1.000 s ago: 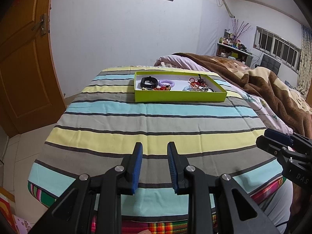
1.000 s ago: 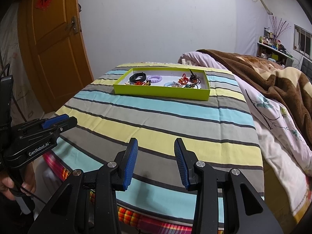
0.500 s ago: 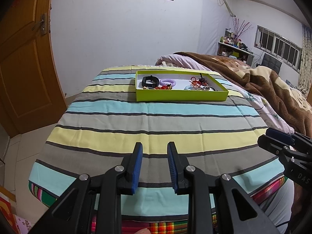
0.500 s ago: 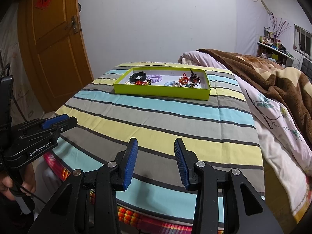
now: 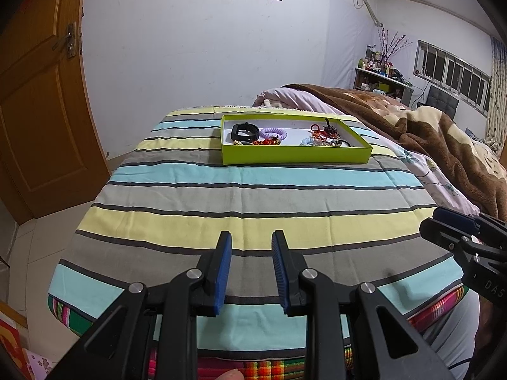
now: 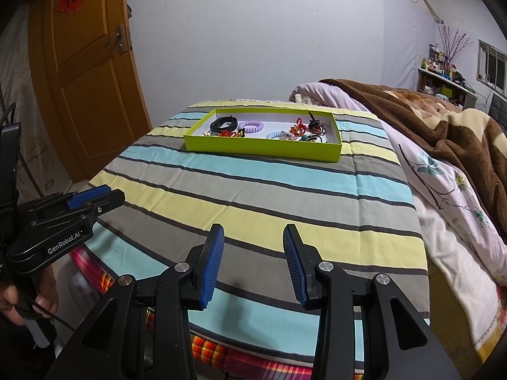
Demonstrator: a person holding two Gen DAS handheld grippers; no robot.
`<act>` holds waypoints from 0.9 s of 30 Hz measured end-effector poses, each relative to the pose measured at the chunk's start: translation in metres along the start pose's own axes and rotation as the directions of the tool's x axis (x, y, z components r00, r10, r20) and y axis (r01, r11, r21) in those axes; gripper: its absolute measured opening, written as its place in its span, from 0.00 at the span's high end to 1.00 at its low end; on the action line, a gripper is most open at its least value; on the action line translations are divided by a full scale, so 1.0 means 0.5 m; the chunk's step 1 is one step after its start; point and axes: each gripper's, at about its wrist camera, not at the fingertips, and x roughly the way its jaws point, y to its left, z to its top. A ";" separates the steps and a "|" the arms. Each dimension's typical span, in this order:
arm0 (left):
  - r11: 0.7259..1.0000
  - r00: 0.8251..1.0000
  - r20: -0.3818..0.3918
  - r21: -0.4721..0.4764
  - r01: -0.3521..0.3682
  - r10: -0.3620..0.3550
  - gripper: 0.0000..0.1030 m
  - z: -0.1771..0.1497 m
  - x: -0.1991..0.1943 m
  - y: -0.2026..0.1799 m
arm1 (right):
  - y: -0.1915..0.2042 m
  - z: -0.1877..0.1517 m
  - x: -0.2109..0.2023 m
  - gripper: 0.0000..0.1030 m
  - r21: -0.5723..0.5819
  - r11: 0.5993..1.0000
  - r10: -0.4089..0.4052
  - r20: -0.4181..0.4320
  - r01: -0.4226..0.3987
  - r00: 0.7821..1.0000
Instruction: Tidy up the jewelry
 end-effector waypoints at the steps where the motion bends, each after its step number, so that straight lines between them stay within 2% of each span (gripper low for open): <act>1: 1.000 1.000 0.000 0.000 -0.001 0.001 0.74 0.000 -0.001 0.000 | 0.000 0.000 0.000 0.61 0.001 1.000 0.000 -0.001 0.000 1.000; 27: 0.998 0.998 0.000 0.013 -0.059 0.059 0.74 0.001 0.006 0.005 | 0.000 -0.001 0.001 0.61 0.000 1.000 -0.001 -0.002 0.001 1.000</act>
